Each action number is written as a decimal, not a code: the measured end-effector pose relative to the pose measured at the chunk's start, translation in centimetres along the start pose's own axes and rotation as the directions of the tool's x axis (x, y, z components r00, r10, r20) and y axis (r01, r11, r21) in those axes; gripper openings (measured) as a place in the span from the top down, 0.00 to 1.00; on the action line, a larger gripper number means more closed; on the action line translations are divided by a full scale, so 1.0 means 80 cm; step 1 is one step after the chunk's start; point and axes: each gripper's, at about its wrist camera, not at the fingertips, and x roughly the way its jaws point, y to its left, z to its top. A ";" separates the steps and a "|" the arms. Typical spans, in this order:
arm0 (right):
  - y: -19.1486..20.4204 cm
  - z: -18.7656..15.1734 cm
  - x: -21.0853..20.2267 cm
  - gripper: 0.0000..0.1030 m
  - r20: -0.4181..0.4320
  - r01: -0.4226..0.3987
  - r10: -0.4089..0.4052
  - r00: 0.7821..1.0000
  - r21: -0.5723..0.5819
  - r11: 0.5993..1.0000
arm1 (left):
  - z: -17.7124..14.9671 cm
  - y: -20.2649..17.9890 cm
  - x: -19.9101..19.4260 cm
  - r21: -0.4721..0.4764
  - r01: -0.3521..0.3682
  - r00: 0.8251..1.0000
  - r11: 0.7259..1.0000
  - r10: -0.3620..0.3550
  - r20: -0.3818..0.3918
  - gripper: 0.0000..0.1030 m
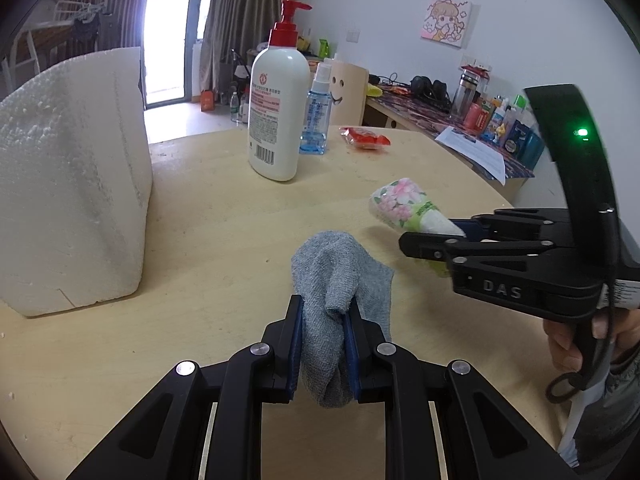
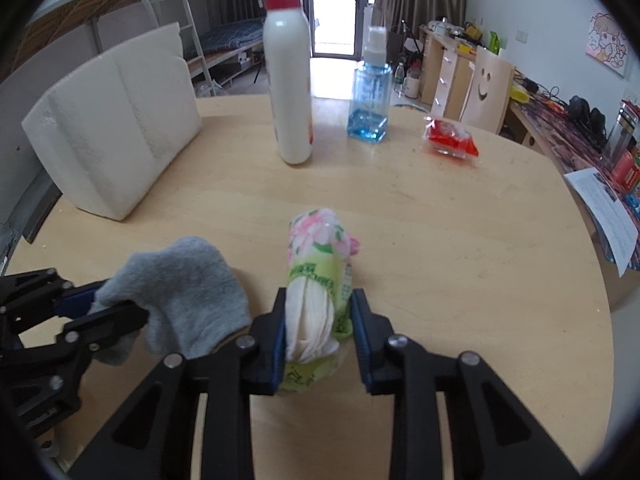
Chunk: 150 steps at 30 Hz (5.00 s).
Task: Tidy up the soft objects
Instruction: 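Lift the grey sock with the left gripper while the right lifts the wrapped roll, then carry the sock and wrapped roll in both grippers over the white foam box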
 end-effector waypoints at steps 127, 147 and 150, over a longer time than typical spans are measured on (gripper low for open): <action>0.262 0.015 -0.144 0.68 0.418 -0.121 0.175 0.891 -0.153 0.981 | -0.038 0.148 -0.253 -0.108 -0.340 0.862 0.934 0.356 0.362 0.81; 0.258 0.089 -0.118 0.68 0.415 -0.085 0.149 0.898 -0.167 0.982 | 0.036 0.176 -0.238 -0.078 -0.356 0.848 0.931 0.357 0.392 0.81; 0.255 0.098 -0.114 0.68 0.404 -0.108 0.166 0.899 -0.163 0.981 | 0.044 0.180 -0.234 -0.072 -0.354 0.850 0.932 0.353 0.391 0.81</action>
